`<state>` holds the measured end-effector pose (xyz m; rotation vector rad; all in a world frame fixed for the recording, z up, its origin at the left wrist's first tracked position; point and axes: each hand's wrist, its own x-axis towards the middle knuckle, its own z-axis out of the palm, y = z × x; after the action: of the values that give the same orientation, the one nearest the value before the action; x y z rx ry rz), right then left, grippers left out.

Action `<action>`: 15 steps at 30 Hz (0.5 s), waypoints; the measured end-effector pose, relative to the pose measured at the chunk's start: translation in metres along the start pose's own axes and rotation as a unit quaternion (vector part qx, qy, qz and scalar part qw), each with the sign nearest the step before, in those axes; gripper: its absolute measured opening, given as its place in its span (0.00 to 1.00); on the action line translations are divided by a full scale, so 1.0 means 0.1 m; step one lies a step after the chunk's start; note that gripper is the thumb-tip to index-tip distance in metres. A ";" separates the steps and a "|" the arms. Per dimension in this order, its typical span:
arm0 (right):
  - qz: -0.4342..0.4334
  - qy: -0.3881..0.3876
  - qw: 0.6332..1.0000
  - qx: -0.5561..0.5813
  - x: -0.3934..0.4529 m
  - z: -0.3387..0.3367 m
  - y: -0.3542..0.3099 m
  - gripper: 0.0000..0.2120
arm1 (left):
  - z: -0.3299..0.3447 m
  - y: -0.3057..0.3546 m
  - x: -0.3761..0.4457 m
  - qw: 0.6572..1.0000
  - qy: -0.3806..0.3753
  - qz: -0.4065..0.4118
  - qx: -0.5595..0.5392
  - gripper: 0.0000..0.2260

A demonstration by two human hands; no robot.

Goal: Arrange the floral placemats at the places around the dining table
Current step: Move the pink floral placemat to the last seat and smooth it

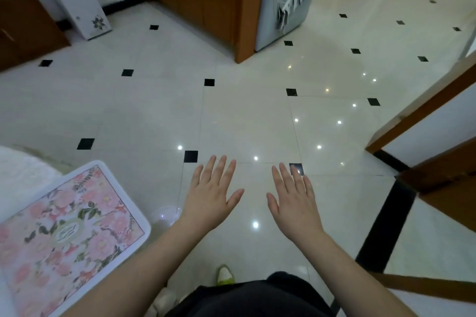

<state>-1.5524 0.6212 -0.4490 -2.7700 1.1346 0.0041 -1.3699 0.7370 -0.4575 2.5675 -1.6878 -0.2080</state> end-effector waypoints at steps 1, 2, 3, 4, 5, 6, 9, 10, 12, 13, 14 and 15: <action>-0.011 0.000 1.000 -0.003 0.12 0.00 -0.01 0.30 | 0.00 -0.06 0.07 1.000 0.001 -0.010 0.001 0.35; -0.024 -0.002 1.000 -0.005 0.26 0.01 -0.03 0.30 | 0.00 -0.13 0.13 1.000 0.002 -0.021 0.002 0.35; -0.035 -0.004 0.999 -0.007 0.39 0.01 -0.03 0.30 | 0.00 -0.19 0.19 0.999 0.001 -0.032 0.004 0.35; -0.045 -0.006 0.999 -0.007 0.53 0.02 -0.04 0.30 | 0.01 -0.25 0.24 0.999 0.000 -0.044 0.008 0.35; -0.055 -0.007 0.998 -0.007 0.66 0.04 -0.05 0.30 | 0.01 -0.30 0.29 0.998 -0.001 -0.057 0.012 0.35; -0.066 -0.007 0.998 -0.006 0.80 0.05 -0.06 0.30 | 0.01 -0.34 0.34 0.997 -0.001 -0.071 0.014 0.34; -0.102 -0.013 0.995 0.009 1.23 0.10 -0.12 0.30 | 0.02 -0.46 0.51 0.994 -0.015 -0.107 0.023 0.32; -0.116 -0.014 0.993 0.015 1.38 0.11 -0.14 0.30 | 0.03 -0.49 0.58 0.992 -0.015 -0.121 0.025 0.32; -0.147 -0.016 0.989 0.019 1.68 0.11 -0.17 0.30 | 0.03 -0.54 0.72 0.988 -0.023 -0.149 0.033 0.33; -0.164 -0.020 0.986 0.020 1.82 0.10 -0.18 0.30 | 0.01 -0.56 0.78 0.985 -0.028 -0.164 0.037 0.34; -0.181 -0.024 0.983 0.022 1.96 0.10 -0.20 0.30 | -0.01 -0.57 0.84 0.983 -0.029 -0.178 0.038 0.35; -0.198 -0.031 0.979 0.026 2.10 0.09 -0.21 0.30 | -0.03 -0.58 0.90 0.980 -0.030 -0.193 0.036 0.35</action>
<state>-1.3874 0.4909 -0.4677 -2.8727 0.5451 0.0174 -1.2815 0.6780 -0.4686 2.9510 -1.2137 -0.2473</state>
